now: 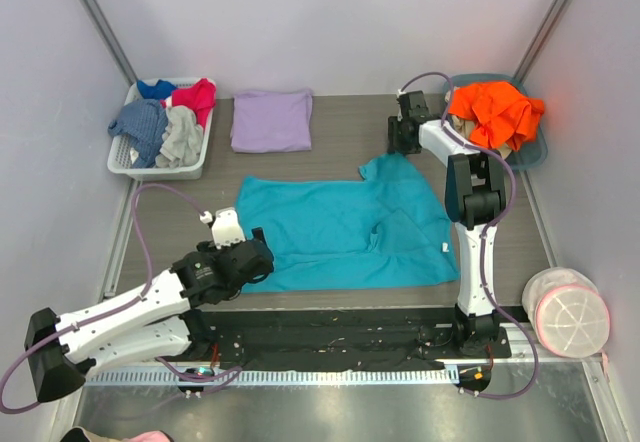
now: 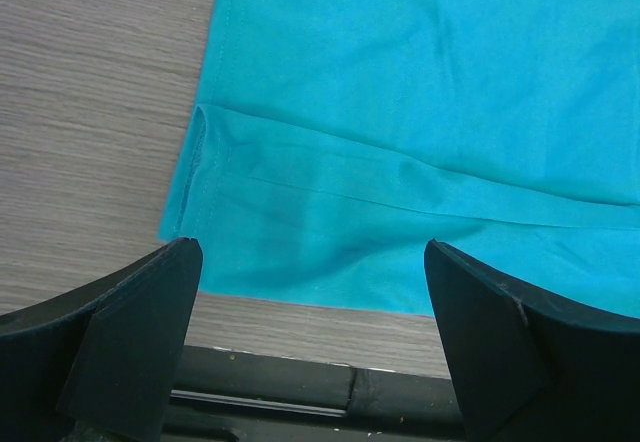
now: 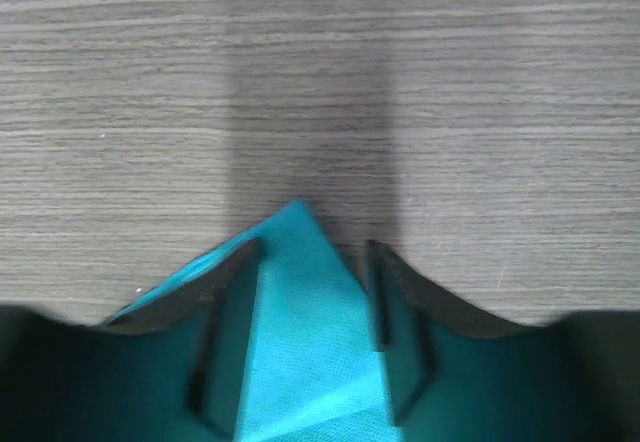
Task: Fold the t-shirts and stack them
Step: Fold the tshirt
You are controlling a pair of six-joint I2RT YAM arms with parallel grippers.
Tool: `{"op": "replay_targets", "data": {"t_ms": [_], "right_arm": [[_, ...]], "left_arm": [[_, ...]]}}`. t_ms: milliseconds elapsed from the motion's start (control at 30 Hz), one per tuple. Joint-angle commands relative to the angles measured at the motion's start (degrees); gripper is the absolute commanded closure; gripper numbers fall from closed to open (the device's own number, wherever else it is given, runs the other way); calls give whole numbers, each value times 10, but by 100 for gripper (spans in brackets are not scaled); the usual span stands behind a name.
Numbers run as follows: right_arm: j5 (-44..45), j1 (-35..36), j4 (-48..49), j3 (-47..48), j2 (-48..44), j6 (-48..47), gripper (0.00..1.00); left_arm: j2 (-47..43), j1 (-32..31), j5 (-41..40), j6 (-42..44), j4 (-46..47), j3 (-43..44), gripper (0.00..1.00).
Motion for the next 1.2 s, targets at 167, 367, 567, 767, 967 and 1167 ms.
{"op": "replay_targets", "data": {"t_ms": [167,367,567,767,967,1167], "right_arm": [[-46,0,-24,4,22,-3,99],[-47,0,-24,-1,23,1,99],[-54,0,-24,-2,27,8,99],[-56,-1,-22,-6,30,9,99],[-59,0,-22,-4,32,9,99],[-58,0,-22,-2,38,9,99]], "left_arm": [[15,38,-12,50,44,20,0],[126,210,81,236,196,80,0],[318,318,144,320,290,172,2],[442,330,146,357,346,247,9],[517,352,146,393,370,302,13],[549,402,182,399,388,317,26]]}}
